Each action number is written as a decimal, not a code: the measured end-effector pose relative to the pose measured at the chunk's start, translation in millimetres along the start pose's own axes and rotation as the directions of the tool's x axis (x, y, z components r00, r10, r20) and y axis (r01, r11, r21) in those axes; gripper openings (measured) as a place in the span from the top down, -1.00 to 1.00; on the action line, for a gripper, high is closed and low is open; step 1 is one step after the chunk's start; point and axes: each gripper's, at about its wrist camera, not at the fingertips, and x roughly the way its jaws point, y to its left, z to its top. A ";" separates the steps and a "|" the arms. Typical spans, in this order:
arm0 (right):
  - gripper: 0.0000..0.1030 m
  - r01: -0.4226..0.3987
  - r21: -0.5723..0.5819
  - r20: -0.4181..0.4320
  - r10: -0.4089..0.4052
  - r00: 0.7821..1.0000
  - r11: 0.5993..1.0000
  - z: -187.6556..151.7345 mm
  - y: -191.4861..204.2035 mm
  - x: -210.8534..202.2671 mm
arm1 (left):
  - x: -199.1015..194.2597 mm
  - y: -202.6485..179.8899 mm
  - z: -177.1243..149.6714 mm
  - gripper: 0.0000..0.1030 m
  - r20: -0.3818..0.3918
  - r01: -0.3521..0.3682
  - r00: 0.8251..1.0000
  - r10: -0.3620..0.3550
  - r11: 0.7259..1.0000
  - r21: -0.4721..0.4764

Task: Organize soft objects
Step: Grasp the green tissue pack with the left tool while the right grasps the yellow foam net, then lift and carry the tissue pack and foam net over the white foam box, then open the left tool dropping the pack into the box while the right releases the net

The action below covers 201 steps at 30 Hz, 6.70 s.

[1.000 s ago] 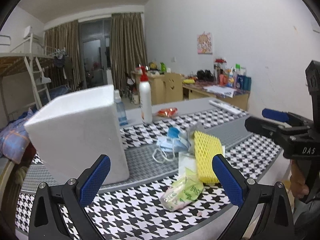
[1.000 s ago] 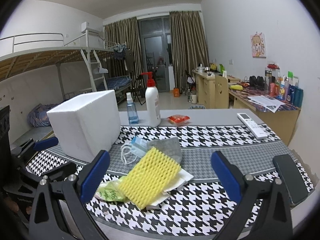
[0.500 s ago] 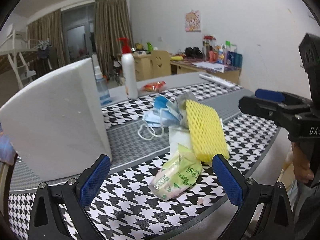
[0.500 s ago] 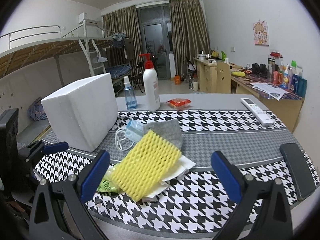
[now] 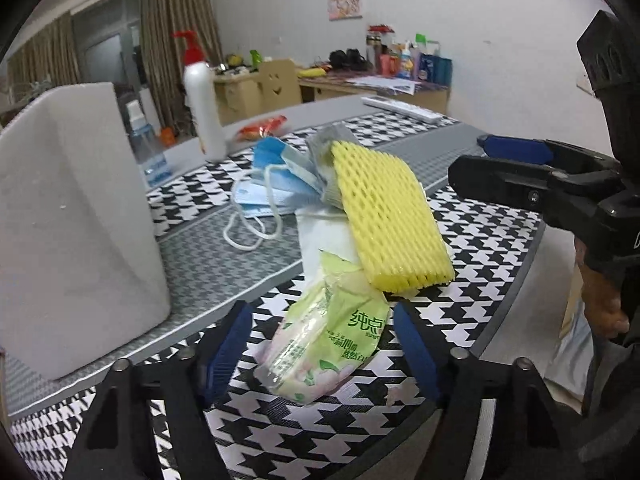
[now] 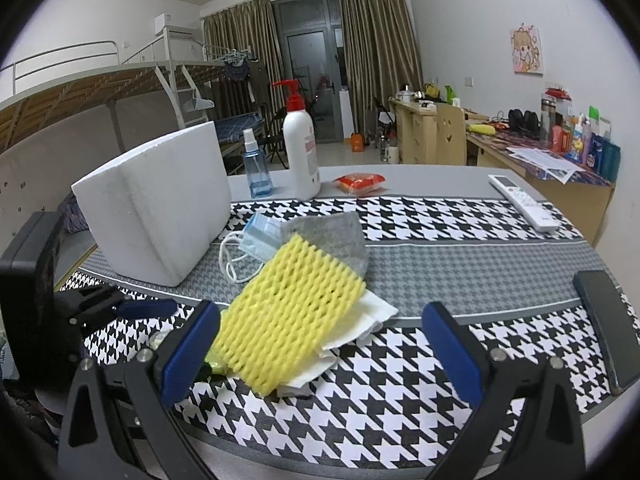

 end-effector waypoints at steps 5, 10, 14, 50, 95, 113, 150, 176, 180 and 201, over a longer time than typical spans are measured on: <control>-0.98 -0.011 0.010 -0.024 0.012 1.000 1.000 -1.4 -1.1 5.4 | 4.7 1.0 -1.7 -0.35 -0.025 0.012 1.000 -0.012 1.000 0.007; -0.98 -0.028 0.012 -0.049 0.029 0.998 1.000 -3.7 2.4 11.5 | 5.0 2.7 -3.3 -0.24 -0.043 0.024 0.999 -0.023 1.000 0.018; -0.98 -0.049 0.023 -0.081 0.050 0.995 0.999 -2.7 5.6 21.3 | 5.3 2.2 -4.0 -0.11 -0.049 0.021 0.999 -0.019 0.999 0.027; 0.78 -0.092 0.088 -0.100 0.101 0.990 0.992 4.1 -0.1 14.4 | -24.6 19.3 -13.3 0.30 0.033 -0.013 0.999 0.015 0.998 -0.068; 0.80 -0.085 -0.046 0.107 0.090 0.990 0.995 58.0 19.9 -31.1 | -103.4 33.9 32.3 0.30 0.281 -0.157 0.939 0.199 0.974 -0.166; 0.80 -0.087 -0.056 0.159 0.095 0.983 0.995 87.0 26.2 -32.8 | -117.7 45.0 63.3 0.30 0.342 -0.183 0.909 0.240 0.965 -0.189; 0.80 -0.145 -0.107 0.204 0.164 0.965 0.984 139.1 53.5 -16.5 | -130.4 90.5 89.5 0.30 0.370 -0.294 0.838 0.400 0.904 -0.312; 0.80 -0.199 -0.144 0.154 0.221 0.963 0.969 150.9 88.2 9.9 | -110.7 125.7 81.8 -0.07 0.267 -0.377 0.834 0.483 0.852 -0.365; 0.80 -0.194 -0.144 0.139 0.213 0.967 0.970 150.1 93.9 15.3 | -112.6 133.2 77.7 -0.51 0.268 -0.399 0.815 0.513 0.834 -0.382; 0.80 -0.254 -0.187 0.101 0.276 0.956 0.949 166.0 133.1 31.4 | -140.1 150.9 64.3 -0.98 0.270 -0.434 0.765 0.585 0.778 -0.454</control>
